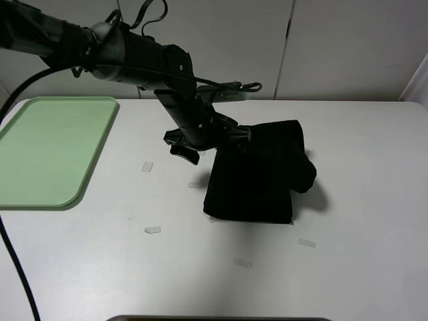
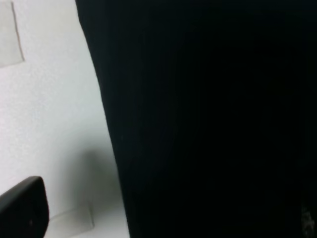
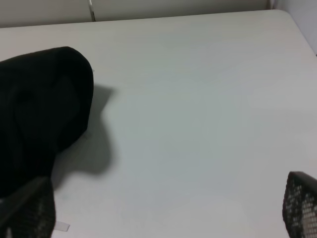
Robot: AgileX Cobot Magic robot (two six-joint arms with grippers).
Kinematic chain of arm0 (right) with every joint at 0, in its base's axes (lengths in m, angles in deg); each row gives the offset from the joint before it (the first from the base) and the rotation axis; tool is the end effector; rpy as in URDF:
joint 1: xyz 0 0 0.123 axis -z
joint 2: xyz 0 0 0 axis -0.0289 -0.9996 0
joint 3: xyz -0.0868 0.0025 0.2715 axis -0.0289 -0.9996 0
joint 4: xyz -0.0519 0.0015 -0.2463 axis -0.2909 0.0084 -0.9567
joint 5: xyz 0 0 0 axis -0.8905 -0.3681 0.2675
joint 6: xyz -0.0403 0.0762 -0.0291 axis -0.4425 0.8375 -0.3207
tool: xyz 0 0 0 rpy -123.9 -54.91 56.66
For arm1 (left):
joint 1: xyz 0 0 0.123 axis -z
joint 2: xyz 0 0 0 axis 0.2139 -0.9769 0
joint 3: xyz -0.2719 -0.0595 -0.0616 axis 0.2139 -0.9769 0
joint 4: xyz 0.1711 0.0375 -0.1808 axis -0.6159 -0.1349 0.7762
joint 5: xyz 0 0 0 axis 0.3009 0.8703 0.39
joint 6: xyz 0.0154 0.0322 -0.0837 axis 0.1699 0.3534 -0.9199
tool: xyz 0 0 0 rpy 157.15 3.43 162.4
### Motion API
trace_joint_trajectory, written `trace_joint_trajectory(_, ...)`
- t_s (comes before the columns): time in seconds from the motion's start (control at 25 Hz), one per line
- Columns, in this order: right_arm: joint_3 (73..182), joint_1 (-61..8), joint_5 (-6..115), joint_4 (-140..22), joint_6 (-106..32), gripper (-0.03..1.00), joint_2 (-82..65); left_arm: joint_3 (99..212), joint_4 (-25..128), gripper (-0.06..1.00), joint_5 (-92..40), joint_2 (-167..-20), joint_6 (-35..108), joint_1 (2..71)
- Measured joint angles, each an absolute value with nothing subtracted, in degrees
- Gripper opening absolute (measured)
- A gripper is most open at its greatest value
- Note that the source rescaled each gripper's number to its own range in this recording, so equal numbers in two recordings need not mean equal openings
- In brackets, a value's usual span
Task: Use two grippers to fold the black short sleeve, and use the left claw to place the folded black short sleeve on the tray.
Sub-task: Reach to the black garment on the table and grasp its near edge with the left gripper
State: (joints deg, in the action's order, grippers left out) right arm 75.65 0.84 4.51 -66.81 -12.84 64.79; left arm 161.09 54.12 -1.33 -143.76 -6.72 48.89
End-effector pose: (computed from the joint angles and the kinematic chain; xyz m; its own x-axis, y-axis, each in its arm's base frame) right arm -0.0038 0.0001 0.2774 -0.4325 0.0364 -0.9009 0.0511 0.9986 0.0158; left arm 0.3564 -0.2789 0.1377 -0.9015 0.1768 -0.3949 0.3074 0.9041 -0.2969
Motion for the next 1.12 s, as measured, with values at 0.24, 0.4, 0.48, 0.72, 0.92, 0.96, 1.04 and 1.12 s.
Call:
trace_joint_trajectory(0.24, 75.65, 0.84, 4.51, -66.81, -12.84, 1.00, 64.79, 161.09, 54.17, 1.00, -5.19, -146.66, -8.96, 50.55)
trace_joint_trajectory(0.4, 75.65, 0.84, 4.51, -66.81, -12.84, 1.00, 64.79, 161.14, 55.22, 1.00, -7.92, -148.26, -9.18, 51.39)
trace_joint_trajectory(0.48, 75.65, 0.84, 4.51, -66.81, -12.84, 1.00, 64.79, 161.38, 56.58, 1.00, -8.62, -149.14, -9.24, 51.46)
trace_joint_trajectory(0.72, 75.65, 0.84, 4.51, -66.81, -12.84, 1.00, 64.79, 161.77, 57.31, 0.99, -12.21, -150.05, -9.19, 52.76)
trace_joint_trajectory(0.92, 75.65, 0.84, 4.51, -66.81, -12.84, 1.00, 64.79, 161.77, 57.63, 0.84, -13.65, -150.54, -9.19, 53.36)
trace_joint_trajectory(0.96, 75.65, 0.84, 4.51, -66.81, -12.84, 1.00, 64.79, 161.77, 57.93, 0.80, -13.71, -150.54, -9.19, 53.48)
trace_joint_trajectory(1.04, 75.65, 0.84, 4.51, -66.81, -12.84, 1.00, 64.79, 161.77, 58.17, 0.72, -13.71, -150.60, -9.19, 53.58)
trace_joint_trajectory(1.12, 75.65, 0.84, 4.51, -66.81, -12.84, 1.00, 64.79, 161.77, 58.17, 0.63, -13.72, -150.60, -9.19, 53.72)
